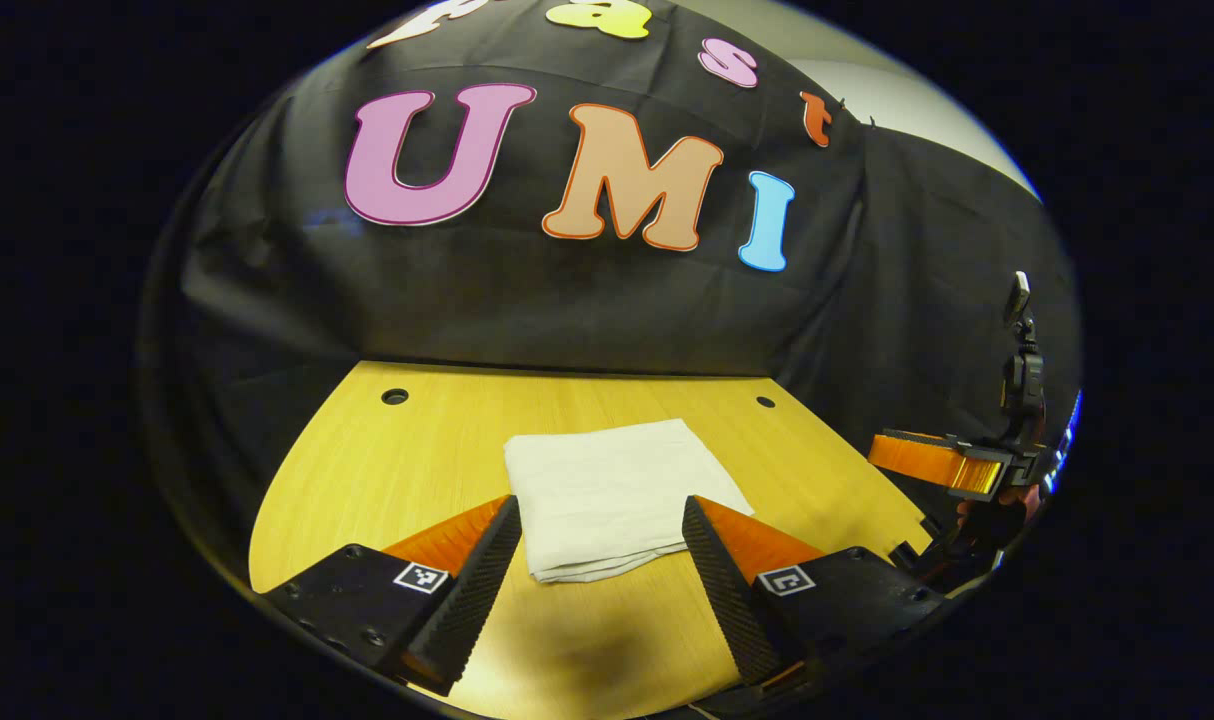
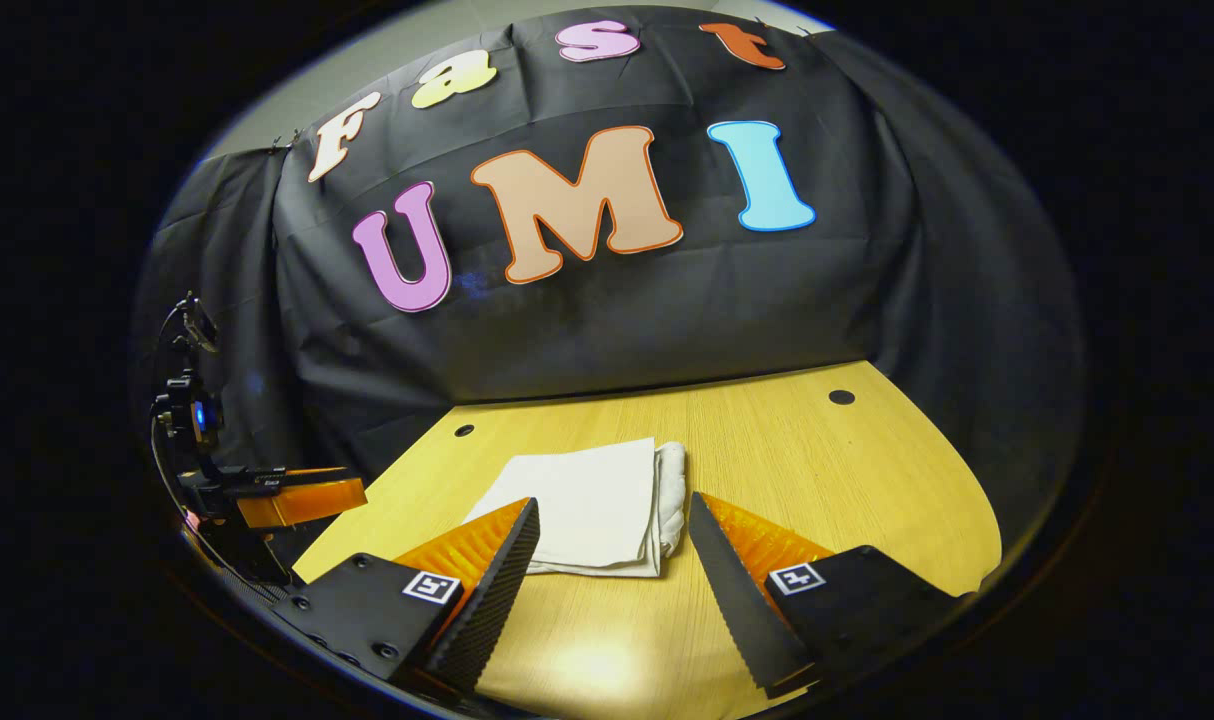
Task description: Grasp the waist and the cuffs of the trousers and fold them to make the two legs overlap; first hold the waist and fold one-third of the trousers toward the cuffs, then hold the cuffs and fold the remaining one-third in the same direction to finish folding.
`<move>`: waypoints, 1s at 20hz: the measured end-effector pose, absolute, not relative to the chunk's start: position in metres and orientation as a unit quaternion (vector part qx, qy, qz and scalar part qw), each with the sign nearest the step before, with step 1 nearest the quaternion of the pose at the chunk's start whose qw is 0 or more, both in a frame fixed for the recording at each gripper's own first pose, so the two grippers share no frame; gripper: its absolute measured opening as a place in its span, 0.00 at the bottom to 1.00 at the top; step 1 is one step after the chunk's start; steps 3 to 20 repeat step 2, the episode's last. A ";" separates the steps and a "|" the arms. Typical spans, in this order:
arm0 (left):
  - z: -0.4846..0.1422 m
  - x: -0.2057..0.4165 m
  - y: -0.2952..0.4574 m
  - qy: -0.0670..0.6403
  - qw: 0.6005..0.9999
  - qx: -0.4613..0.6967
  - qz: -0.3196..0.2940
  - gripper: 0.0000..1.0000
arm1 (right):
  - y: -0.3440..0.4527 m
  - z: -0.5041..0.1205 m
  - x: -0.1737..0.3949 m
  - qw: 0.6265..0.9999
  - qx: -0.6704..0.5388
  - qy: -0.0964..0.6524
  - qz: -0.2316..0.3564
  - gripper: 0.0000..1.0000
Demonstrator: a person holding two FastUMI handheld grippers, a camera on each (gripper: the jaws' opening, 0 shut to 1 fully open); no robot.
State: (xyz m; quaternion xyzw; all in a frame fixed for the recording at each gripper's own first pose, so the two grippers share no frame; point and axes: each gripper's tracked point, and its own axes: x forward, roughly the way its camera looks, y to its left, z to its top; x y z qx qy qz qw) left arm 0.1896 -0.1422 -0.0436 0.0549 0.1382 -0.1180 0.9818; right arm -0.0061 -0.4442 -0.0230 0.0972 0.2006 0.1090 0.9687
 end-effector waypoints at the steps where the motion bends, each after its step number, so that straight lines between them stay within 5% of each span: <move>1: -0.044 0.189 -0.146 0.138 0.981 0.052 -0.122 0.95 | -0.443 -0.022 -0.007 0.969 0.099 0.199 0.111 0.96; 20: -0.046 0.187 -0.150 0.141 0.981 0.050 -0.128 0.96 | -0.441 -0.021 -0.010 0.969 0.098 0.196 0.113 0.96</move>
